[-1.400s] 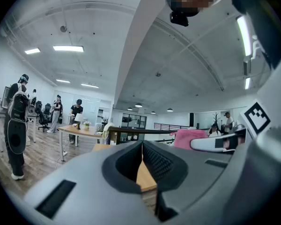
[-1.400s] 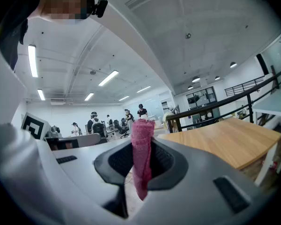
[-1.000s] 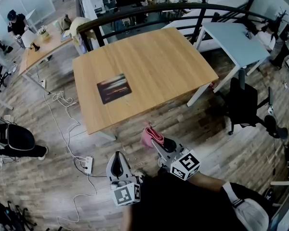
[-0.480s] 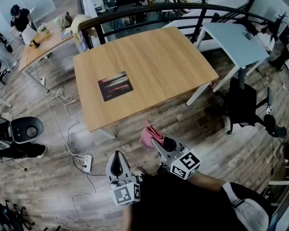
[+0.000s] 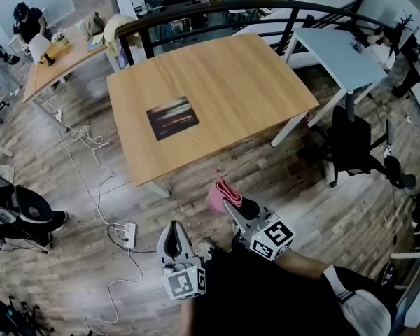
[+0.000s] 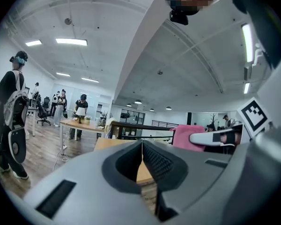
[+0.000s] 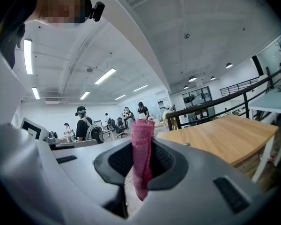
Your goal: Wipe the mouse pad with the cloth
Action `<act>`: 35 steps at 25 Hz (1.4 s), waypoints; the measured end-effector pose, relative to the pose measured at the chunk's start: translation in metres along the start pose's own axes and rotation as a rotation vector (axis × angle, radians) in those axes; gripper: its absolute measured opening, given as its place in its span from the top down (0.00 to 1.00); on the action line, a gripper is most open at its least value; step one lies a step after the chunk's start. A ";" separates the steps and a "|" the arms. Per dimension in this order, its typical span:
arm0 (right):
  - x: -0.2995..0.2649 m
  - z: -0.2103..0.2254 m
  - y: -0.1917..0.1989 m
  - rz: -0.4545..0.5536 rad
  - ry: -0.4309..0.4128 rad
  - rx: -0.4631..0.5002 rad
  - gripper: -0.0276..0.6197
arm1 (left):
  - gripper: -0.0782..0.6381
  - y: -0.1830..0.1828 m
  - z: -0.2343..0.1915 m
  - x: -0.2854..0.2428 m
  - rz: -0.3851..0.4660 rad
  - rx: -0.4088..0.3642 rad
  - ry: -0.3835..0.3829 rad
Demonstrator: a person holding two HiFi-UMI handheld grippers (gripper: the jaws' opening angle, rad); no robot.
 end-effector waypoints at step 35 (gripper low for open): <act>-0.176 0.116 -0.052 -0.066 -0.024 -0.049 0.85 | 0.86 0.004 -0.057 -0.208 -0.134 -0.007 -0.046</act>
Point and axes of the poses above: the fingertips, and each gripper's own axes: x backward along the fingers, z to its right, y out of its underside, the point moved 9 cm from there along x, backward along the fingers, and after that the axes turned 13 degrees about -x, right-handed, at the moved point
